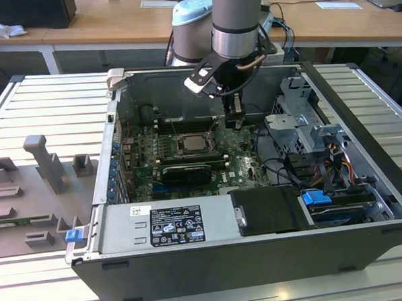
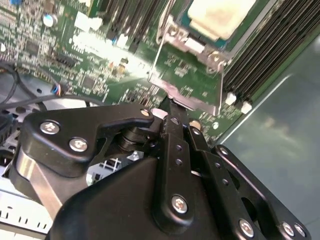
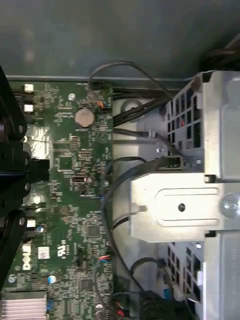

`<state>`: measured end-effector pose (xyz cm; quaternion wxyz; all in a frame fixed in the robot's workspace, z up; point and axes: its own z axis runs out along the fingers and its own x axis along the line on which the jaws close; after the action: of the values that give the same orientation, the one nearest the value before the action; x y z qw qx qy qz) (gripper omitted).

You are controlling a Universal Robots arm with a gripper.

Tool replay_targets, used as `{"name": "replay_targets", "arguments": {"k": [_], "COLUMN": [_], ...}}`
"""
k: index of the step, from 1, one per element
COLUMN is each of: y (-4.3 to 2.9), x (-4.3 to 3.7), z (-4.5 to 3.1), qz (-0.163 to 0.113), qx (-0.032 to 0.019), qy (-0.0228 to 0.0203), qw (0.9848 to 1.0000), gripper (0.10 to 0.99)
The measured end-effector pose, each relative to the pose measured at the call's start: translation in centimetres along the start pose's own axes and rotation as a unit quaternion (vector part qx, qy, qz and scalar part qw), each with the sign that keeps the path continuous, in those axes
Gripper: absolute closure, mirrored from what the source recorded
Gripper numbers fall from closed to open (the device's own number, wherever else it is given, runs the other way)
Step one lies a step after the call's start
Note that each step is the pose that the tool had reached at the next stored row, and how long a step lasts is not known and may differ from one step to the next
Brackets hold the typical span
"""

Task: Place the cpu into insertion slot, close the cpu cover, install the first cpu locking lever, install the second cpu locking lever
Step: 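Close the cpu cover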

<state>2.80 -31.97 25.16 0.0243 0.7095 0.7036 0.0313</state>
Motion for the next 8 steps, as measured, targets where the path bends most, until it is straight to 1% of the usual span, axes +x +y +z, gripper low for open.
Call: {"name": "replay_targets", "arguments": {"k": [2, 5, 8], "y": [-0.64, -1.22, -1.52], "x": [-0.01, -0.01, -0.01], "z": [-0.05, -0.09, -0.10], "qz": [0.000, 0.000, 0.000], "qx": [0.0000, 0.0000, 0.0000], "qy": [0.0000, 0.0000, 0.0000], "qw": [1.0000, 1.0000, 1.0000], "gripper": [0.980, 0.980, 0.980]}}
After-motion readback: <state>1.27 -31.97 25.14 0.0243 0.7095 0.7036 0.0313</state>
